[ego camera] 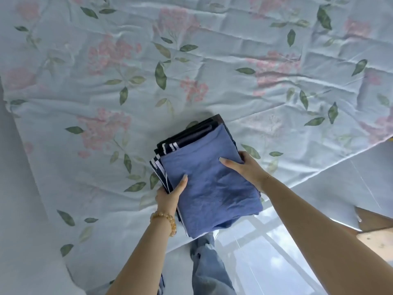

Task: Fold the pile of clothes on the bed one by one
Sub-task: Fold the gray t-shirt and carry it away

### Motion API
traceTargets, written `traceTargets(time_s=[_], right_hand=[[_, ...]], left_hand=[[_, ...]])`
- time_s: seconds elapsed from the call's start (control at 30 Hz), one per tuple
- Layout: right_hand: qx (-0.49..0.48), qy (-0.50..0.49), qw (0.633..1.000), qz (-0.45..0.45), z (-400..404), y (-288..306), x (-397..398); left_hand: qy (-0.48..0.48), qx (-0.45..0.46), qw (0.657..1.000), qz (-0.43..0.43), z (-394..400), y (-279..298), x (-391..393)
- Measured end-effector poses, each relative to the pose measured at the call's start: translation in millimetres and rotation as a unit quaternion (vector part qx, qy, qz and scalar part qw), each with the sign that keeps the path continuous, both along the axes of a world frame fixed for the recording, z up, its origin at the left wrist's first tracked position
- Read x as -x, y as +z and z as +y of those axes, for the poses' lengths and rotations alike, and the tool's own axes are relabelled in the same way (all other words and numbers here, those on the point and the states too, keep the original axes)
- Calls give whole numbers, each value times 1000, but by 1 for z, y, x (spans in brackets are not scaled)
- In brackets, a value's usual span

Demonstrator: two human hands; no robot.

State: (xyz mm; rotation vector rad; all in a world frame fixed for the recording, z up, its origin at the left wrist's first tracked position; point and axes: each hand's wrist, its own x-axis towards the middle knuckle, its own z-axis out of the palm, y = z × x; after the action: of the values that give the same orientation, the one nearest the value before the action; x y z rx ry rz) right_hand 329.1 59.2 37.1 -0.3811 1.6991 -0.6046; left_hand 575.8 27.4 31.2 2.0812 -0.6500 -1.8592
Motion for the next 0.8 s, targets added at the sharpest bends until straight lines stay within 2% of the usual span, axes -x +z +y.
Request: traceTargets(time_s=[0.1, 0.27, 0.37, 0.63, 0.8], right_hand=[[-3, 45, 998, -50, -4, 3, -2], [-2, 41, 988, -148, -9, 19, -6], [-7, 31, 984, -174, -7, 26, -10], [-14, -42, 989, -145, 30, 69, -47], [-8, -98, 982, -163, 49, 126, -89]], left_hand=[[3, 13, 999, 33, 4, 2, 3], [-33, -83, 985, 147, -2, 19, 8], [-38, -70, 982, 172, -2, 31, 8], [-27, -67, 982, 175, 11, 67, -25], [-18, -98, 966, 240, 8, 110, -80]])
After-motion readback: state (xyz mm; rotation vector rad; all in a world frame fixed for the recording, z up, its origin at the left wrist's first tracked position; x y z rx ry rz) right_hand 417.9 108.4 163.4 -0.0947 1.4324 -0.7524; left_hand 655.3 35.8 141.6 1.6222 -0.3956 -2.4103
